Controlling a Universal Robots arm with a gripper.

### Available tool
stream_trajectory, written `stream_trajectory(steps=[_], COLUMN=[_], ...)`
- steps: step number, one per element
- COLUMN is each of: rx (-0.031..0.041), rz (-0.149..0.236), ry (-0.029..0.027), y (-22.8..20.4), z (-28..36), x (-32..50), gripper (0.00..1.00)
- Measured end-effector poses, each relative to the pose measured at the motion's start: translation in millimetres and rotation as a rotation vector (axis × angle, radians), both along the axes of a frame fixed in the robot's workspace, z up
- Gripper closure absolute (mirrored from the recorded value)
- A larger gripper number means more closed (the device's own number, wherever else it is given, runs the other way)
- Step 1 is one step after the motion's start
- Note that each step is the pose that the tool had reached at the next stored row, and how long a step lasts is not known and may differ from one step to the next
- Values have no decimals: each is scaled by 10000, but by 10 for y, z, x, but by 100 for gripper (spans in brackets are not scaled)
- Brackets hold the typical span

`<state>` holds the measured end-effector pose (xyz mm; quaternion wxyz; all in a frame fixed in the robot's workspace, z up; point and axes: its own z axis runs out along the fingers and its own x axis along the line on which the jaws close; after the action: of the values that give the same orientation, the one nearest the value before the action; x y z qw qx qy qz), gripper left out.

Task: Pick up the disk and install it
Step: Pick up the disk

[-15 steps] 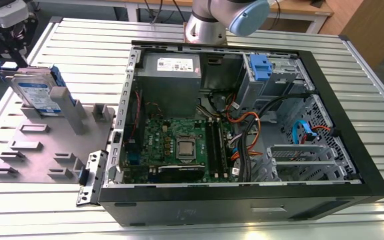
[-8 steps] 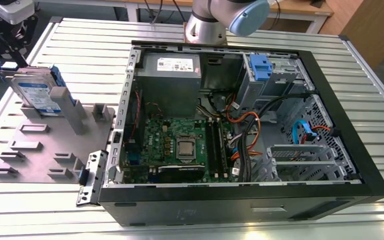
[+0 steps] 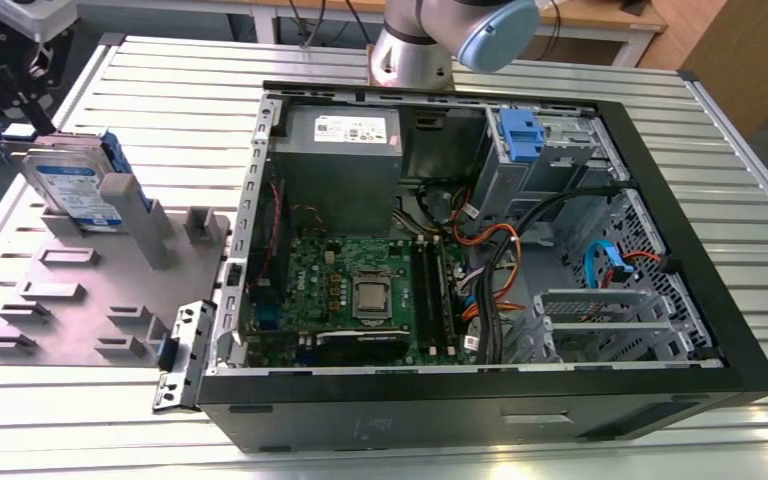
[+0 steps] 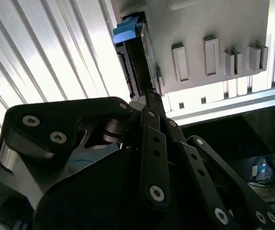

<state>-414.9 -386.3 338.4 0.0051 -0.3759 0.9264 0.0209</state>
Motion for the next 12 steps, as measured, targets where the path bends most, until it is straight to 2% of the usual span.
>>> stream_trajectory(steps=[12], rx=[0], rz=[2182], ry=[0], y=[0], z=[-3], x=[0], gripper=[89])
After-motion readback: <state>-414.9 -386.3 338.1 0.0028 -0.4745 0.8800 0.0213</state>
